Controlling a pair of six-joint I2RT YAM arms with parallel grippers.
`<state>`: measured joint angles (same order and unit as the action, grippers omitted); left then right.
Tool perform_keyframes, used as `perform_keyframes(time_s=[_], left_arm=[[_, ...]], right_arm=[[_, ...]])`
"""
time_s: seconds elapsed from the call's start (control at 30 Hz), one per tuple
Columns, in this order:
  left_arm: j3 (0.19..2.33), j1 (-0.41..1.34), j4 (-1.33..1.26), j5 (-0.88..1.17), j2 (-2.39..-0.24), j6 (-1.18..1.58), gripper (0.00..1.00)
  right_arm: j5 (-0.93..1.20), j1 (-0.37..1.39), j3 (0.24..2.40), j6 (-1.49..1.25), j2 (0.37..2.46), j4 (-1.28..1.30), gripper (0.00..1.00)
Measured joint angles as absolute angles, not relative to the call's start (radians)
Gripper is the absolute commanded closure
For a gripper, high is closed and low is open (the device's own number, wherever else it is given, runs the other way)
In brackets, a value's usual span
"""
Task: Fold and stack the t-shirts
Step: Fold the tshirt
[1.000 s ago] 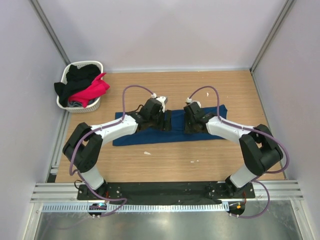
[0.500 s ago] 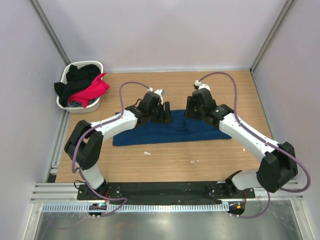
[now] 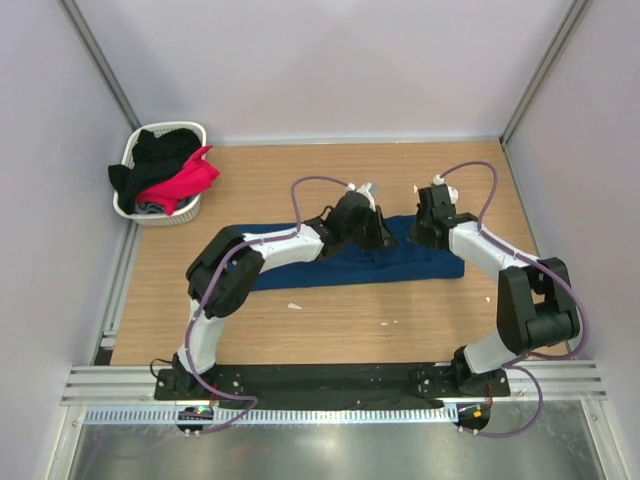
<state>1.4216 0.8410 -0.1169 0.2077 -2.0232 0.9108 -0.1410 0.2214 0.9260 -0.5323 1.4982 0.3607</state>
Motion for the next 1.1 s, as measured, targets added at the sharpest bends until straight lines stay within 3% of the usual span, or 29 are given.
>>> perform_keyframes(time_s=[0.37, 0.87, 0.9, 0.97, 1.0, 1.03, 1.07, 1.1], left_arm=[[1.328, 0.836, -0.092, 0.131, -2.116, 0.973, 1.0], [1.313, 0.821, -0.041, 0.035, -2.073, 0.908, 0.98], [1.313, 0.817, -0.022, 0.037, -2.059, 0.888, 0.93], [1.314, 0.81, 0.026, 0.046, -2.024, 0.837, 0.83], [1.315, 0.809, 0.052, 0.047, -1.998, 0.81, 0.66], [1.316, 0.804, 0.086, 0.048, -1.964, 0.774, 0.54], [1.318, 0.801, 0.112, 0.048, -1.93, 0.741, 0.42], [1.321, 0.796, 0.135, 0.046, -1.893, 0.707, 0.23]], right_arm=[[-0.179, 0.206, 0.888, -0.559, 1.657, 0.217, 0.99], [-0.202, 0.202, 0.866, -0.554, 1.654, 0.159, 0.99], [-0.197, 0.2, 0.874, -0.546, 1.654, 0.173, 0.96], [-0.188, 0.197, 0.905, -0.528, 1.654, 0.23, 0.8], [-0.184, 0.195, 0.926, -0.518, 1.651, 0.262, 0.72], [-0.177, 0.194, 0.956, -0.505, 1.646, 0.299, 0.45], [-0.173, 0.194, 0.986, -0.493, 1.641, 0.334, 0.33], [-0.168, 0.192, 1.026, -0.482, 1.63, 0.368, 0.22]])
